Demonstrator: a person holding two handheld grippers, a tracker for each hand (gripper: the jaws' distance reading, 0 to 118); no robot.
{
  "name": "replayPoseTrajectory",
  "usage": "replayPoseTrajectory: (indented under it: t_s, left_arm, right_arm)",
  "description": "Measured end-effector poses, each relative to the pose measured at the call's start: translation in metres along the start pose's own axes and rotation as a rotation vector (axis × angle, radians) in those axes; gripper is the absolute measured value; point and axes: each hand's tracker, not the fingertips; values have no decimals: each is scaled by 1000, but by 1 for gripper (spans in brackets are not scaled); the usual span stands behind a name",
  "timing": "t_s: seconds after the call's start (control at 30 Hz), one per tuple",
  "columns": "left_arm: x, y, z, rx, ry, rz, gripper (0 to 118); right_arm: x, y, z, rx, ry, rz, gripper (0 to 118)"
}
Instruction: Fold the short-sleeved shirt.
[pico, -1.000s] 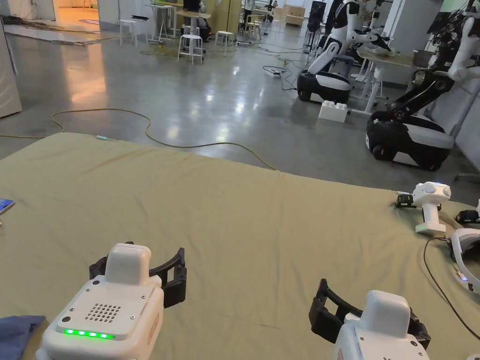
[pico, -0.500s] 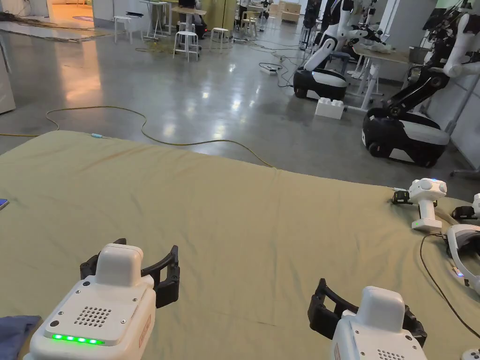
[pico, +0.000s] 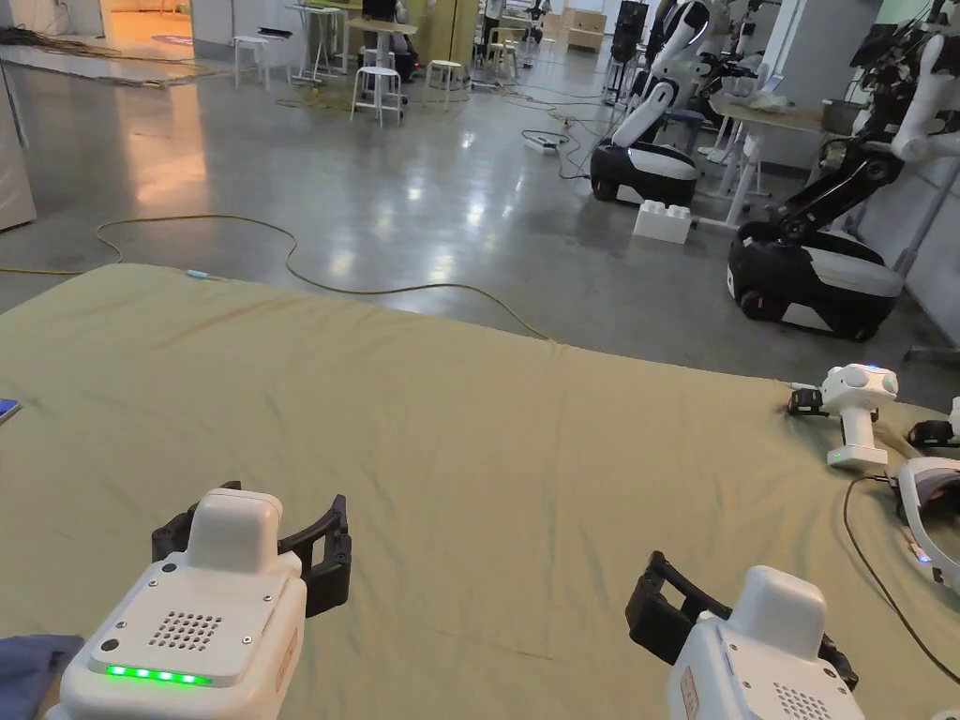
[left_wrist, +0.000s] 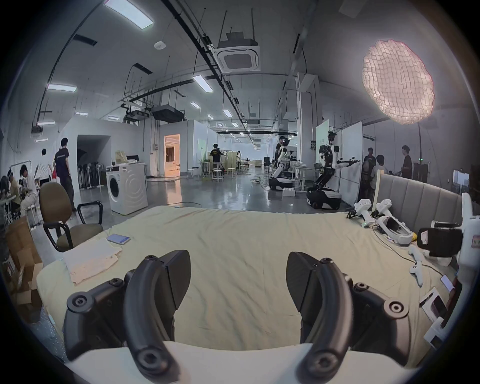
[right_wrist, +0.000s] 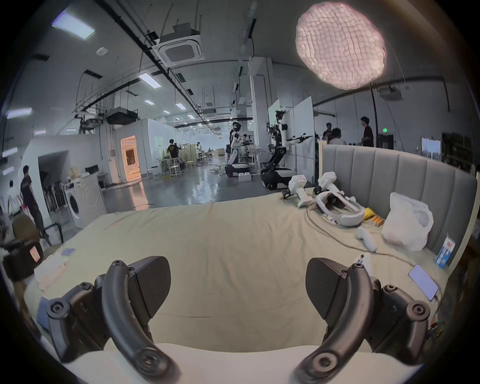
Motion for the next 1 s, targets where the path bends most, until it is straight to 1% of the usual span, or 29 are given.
replayPoseTrajectory:
  t_s: [0.1, 0.2, 0.3, 0.53, 0.67, 0.73, 0.83, 0.93, 0.97, 1.0]
  left_arm:
    - [1, 1, 1, 11, 2, 5, 86]
    - [-1, 1, 1, 31, 0, 48, 88]
    - [-1, 1, -2, 36, 12, 55, 89]
    - [-4, -1, -3, 60, -33, 48, 89]
    - [-5, 1, -4, 42, -45, 40, 89]
    - [-6, 1, -4, 27, -57, 38, 89]
    - [-6, 0, -3, 16, -54, 29, 89]
    - [-7, -3, -2, 15, -55, 27, 89]
    - [-8, -3, -2, 13, -60, 29, 89]
    - [-8, -3, -2, 10, -61, 30, 89]
  right_arm:
    - [3, 4, -3, -22, 37, -87, 107]
    - [-1, 9, -4, -34, 23, -86, 107]
    - [-6, 10, -7, -56, 1, -58, 107]
    - [-13, 8, -2, -26, 22, -10, 107]
    - [-18, 7, 2, 6, -22, 41, 107]
    - [-17, 4, 1, 14, -22, 48, 107]
    - [-16, 3, 1, 22, 10, 58, 107]
    - [-17, 2, 0, 24, 7, 65, 107]
    - [-17, 1, 1, 46, 2, 76, 107]
    - [-19, 1, 1, 55, -46, 97, 107]
